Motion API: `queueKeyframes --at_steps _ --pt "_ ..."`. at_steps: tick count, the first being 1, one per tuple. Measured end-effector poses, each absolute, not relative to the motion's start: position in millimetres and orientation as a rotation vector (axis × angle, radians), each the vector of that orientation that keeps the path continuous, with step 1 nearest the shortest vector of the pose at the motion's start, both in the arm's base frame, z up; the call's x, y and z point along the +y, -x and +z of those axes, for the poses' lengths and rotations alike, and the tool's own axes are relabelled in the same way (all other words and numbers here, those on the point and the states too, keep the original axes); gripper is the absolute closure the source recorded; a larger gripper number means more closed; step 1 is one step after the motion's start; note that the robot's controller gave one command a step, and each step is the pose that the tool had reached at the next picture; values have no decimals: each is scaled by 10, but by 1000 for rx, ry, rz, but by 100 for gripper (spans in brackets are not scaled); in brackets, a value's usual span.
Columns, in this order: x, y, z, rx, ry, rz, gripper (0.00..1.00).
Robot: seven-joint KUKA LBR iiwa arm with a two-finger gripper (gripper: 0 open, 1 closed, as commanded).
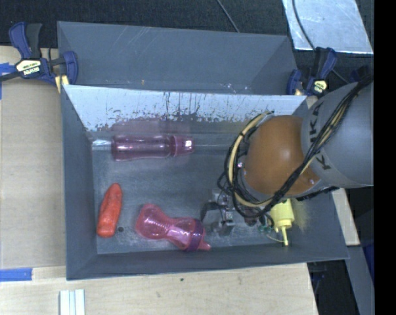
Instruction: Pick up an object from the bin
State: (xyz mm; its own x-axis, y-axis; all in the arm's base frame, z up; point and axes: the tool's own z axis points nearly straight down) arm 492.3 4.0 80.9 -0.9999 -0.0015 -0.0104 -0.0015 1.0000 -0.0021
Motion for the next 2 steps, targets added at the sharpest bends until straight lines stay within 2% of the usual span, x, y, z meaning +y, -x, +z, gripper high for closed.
queueKeyframes --at_steps 1,2 --pt "40 -4923 809 3131 2 -3 100" --pt "459 -5131 732 3105 354 -9 100"
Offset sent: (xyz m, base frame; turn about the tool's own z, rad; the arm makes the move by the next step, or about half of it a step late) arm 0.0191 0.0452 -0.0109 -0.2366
